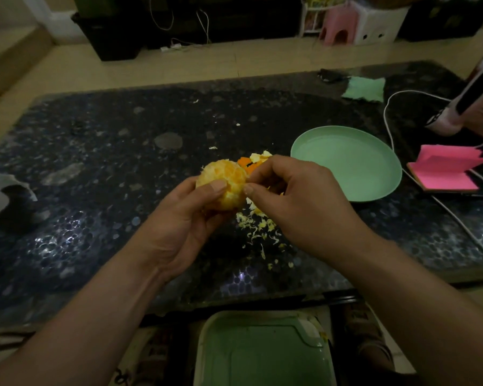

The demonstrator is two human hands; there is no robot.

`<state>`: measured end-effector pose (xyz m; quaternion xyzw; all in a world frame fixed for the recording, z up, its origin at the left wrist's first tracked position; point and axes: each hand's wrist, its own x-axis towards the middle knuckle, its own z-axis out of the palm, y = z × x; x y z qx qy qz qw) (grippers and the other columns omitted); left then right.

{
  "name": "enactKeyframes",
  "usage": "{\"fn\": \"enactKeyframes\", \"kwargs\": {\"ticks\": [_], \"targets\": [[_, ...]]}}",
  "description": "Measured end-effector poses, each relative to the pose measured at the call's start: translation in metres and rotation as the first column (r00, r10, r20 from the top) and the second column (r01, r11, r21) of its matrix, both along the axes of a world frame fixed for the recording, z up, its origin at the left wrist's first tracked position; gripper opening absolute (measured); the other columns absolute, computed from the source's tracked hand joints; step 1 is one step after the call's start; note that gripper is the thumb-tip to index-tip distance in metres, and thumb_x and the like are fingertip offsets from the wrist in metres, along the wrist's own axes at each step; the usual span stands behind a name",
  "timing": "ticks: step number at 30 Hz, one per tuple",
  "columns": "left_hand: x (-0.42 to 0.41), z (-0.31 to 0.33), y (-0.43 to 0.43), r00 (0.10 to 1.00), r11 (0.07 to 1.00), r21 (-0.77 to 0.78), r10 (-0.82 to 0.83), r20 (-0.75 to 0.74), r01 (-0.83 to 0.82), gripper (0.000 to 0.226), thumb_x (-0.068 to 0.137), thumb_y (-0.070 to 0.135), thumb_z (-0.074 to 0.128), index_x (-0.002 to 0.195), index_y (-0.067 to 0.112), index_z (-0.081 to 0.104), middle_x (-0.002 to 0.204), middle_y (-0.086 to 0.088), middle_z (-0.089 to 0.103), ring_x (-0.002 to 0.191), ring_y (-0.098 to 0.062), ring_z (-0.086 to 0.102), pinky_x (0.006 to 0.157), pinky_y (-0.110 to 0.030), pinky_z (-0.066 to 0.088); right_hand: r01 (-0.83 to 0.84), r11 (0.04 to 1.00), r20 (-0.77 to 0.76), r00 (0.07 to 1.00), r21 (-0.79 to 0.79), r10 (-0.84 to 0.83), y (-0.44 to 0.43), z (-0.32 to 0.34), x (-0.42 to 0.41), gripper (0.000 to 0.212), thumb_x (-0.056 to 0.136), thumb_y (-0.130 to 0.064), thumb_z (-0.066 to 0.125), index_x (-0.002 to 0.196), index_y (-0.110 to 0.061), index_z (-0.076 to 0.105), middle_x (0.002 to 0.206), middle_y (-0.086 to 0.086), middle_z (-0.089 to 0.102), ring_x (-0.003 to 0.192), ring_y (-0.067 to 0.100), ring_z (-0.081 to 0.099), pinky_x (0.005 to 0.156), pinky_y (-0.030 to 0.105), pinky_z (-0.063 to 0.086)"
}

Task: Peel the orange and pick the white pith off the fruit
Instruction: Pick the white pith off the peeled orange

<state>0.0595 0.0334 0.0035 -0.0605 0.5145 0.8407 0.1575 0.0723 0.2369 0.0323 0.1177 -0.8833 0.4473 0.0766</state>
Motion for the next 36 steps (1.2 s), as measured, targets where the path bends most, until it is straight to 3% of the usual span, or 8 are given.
{"fn": "enactKeyframes", "kwargs": {"ticks": [4, 9, 13, 18, 22, 27, 32, 36], "targets": [[0.003, 0.004, 0.005, 0.998, 0.996, -0.085, 0.034, -0.053, -0.039, 0.054, 0.086, 0.018, 0.081, 0.134, 0.000, 0.063, 0.127, -0.016, 0.074, 0.112, -0.025, 0.073, 0.085, -0.028, 0.061, 0.035, 0.999, 0.048, 0.998, 0.004, -0.035, 0.001, 0.000, -0.001, 0.007, 0.097, -0.035, 0.075, 0.092, -0.029, 0.075, 0.078, -0.017, 0.069, 0.077, -0.002, 0.064, 0.066, 0.010, 0.042], [0.003, 0.001, 0.007, 0.982, 0.972, -0.214, 0.062, -0.178, -0.100, 0.059, 0.077, 0.020, 0.089, 0.130, 0.012, 0.065, 0.123, -0.009, 0.076, 0.114, -0.025, 0.073, 0.093, -0.033, 0.060, 0.092, 0.991, 0.198, 0.978, -0.102, -0.070, 0.003, 0.000, -0.004, 0.016, 0.097, -0.036, 0.075, 0.083, -0.028, 0.077, 0.075, -0.018, 0.072, 0.070, 0.001, 0.067, 0.056, 0.012, 0.045], [0.004, -0.001, 0.009, 0.957, 0.945, -0.291, 0.067, -0.283, -0.153, 0.061, 0.072, 0.029, 0.092, 0.126, 0.019, 0.066, 0.122, -0.005, 0.076, 0.114, -0.022, 0.073, 0.092, -0.031, 0.057, 0.108, 0.972, 0.282, 0.958, -0.210, -0.046, 0.000, 0.001, -0.003, 0.020, 0.097, -0.029, 0.073, 0.080, -0.021, 0.078, 0.079, 0.001, 0.077, 0.076, 0.023, 0.073, 0.063, 0.030, 0.055], [0.007, 0.003, 0.013, 0.941, 0.917, -0.360, 0.045, -0.336, -0.173, 0.056, 0.076, 0.023, 0.086, 0.127, 0.017, 0.065, 0.119, -0.004, 0.077, 0.110, -0.018, 0.074, 0.090, -0.028, 0.058, 0.112, 0.967, 0.314, 0.949, -0.229, -0.036, 0.003, 0.001, -0.002, 0.017, 0.093, -0.016, 0.072, 0.077, -0.010, 0.077, 0.075, 0.009, 0.073, 0.064, 0.019, 0.066, 0.055, 0.025, 0.052], [0.007, 0.002, 0.013, 0.960, 0.956, -0.269, 0.040, -0.277, -0.118, 0.055, 0.081, 0.021, 0.088, 0.130, 0.013, 0.065, 0.123, -0.008, 0.076, 0.115, -0.025, 0.073, 0.094, -0.033, 0.058, 0.140, 0.959, 0.300, 0.952, -0.245, -0.062, 0.004, -0.001, -0.004, 0.014, 0.093, -0.016, 0.071, 0.080, -0.012, 0.074, 0.075, 0.008, 0.071, 0.056, 0.003, 0.054, 0.050, 0.015, 0.044], [0.008, 0.008, 0.013, 0.991, 0.998, -0.045, 0.041, -0.126, -0.047, 0.053, 0.086, 0.020, 0.072, 0.135, 0.000, 0.063, 0.129, -0.016, 0.074, 0.118, -0.026, 0.072, 0.090, -0.028, 0.060, 0.098, 0.963, 0.254, 0.967, -0.250, -0.033, 0.009, 0.003, -0.007, 0.003, 0.095, -0.020, 0.075, 0.094, -0.022, 0.076, 0.082, -0.002, 0.075, 0.073, 0.006, 0.068, 0.068, 0.021, 0.057], [0.005, 0.008, 0.009, 0.994, 0.998, -0.020, 0.055, -0.093, -0.057, 0.044, 0.087, 0.024, 0.077, 0.123, 0.000, 0.069, 0.122, -0.015, 0.077, 0.109, -0.022, 0.074, 0.088, -0.029, 0.062, 0.026, 0.991, 0.081, 0.997, -0.131, -0.016, 0.006, 0.006, -0.002, 0.005, 0.095, -0.031, 0.077, 0.099, -0.028, 0.076, 0.082, -0.014, 0.072, 0.073, 0.001, 0.067, 0.064, 0.013, 0.049], [0.005, 0.007, 0.006, 0.994, 0.998, -0.049, 0.041, -0.102, -0.046, 0.049, 0.086, 0.023, 0.072, 0.128, -0.001, 0.067, 0.125, -0.016, 0.075, 0.111, -0.023, 0.074, 0.089, -0.029, 0.061, 0.036, 0.999, 0.016, 0.999, -0.019, -0.036, 0.005, 0.003, -0.001, 0.007, 0.097, -0.035, 0.076, 0.101, -0.030, 0.078, 0.081, -0.018, 0.070, 0.076, -0.001, 0.065, 0.065, 0.011, 0.047]]}}
